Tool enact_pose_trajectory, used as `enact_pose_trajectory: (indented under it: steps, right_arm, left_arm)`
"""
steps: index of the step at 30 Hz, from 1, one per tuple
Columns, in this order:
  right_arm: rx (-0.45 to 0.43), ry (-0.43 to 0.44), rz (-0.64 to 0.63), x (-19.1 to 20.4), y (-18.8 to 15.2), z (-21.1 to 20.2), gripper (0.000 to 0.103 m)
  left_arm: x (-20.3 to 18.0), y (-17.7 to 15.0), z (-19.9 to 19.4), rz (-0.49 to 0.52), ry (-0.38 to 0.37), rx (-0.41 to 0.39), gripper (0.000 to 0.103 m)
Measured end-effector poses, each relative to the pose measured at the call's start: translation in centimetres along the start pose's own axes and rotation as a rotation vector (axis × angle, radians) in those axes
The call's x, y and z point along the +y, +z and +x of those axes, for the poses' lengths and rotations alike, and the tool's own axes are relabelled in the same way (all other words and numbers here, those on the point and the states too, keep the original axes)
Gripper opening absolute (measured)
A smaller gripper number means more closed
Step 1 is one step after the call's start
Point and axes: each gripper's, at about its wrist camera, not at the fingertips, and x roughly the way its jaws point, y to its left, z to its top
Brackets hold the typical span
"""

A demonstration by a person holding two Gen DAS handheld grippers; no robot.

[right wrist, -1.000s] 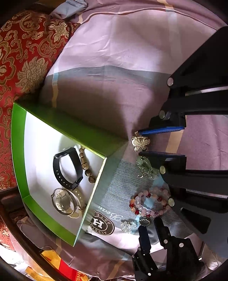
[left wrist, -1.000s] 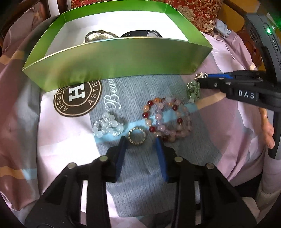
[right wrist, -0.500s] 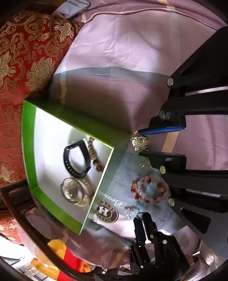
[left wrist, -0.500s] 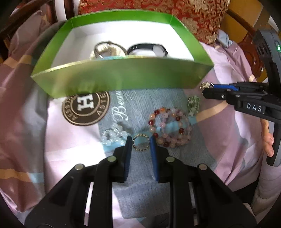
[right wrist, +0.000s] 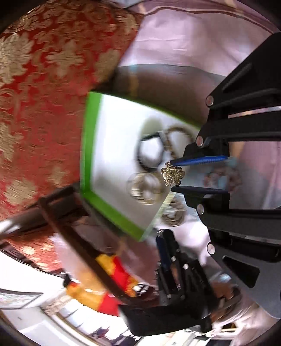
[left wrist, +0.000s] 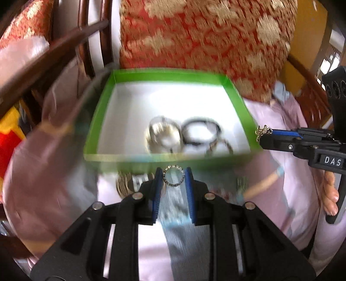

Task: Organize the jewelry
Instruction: 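Carry the gold ring and gold brooch into the green box and open both tools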

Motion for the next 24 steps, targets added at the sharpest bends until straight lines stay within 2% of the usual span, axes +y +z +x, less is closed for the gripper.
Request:
enact_pose_trajectory:
  steps: [3, 5, 7, 8, 10, 12, 13, 16, 19, 21, 24]
  right_arm:
    - [0.022, 0.006, 0.062, -1.5, 0.1, 2.2, 0.019]
    - [0.056, 0.008, 0.090, -2.3, -0.6, 3.5, 0.019]
    - [0.087, -0.033, 0.102, -3.1, -1.4, 4.5, 0.019]
    - [0.077, -0.019, 0.103, -3.2, -1.4, 4.4, 0.020]
    - [0.077, 0.025, 0.118, -3.3, -1.5, 4.0, 0.029]
    - [0.062, 0.034, 0.106, -3.2, -1.6, 3.3, 0.036]
    - [0.051, 0.027, 0.095, -3.0, -1.8, 2.8, 0.038]
    - [0.059, 0.052, 0.055, -2.4, -2.2, 1.9, 0.039]
    - [0.089, 0.057, -0.036, -0.9, -3.5, 0.7, 0.039]
    - [0.128, 0.024, -0.096, 0.3, -4.6, 1.1, 0.039]
    - [0.182, -0.055, -0.123, 0.5, -6.1, 2.6, 0.039]
  left_arm:
    - [0.7, 2.2, 0.8, -0.024, 0.034, -0.020, 0.021]
    - [1.2, 3.2, 1.8, -0.043, 0.040, -0.016, 0.021]
    - [1.6, 3.9, 2.9, -0.056, 0.043, -0.003, 0.021]
    - [1.9, 4.3, 3.5, -0.060, 0.049, 0.002, 0.021]
    - [2.2, 4.8, 4.3, -0.077, 0.047, 0.013, 0.023]
    - [2.6, 4.9, 4.8, -0.099, 0.034, 0.026, 0.036]
    - [2.6, 4.8, 4.9, -0.103, 0.030, 0.025, 0.037]
    - [2.2, 3.9, 4.1, -0.085, 0.035, 0.018, 0.037]
    - [1.8, 2.1, 2.5, -0.075, 0.003, 0.016, 0.038]
    - [1.4, 0.5, 2.0, -0.068, -0.018, 0.035, 0.045]
    - [0.4, -2.2, 2.6, -0.034, -0.016, 0.093, 0.045]
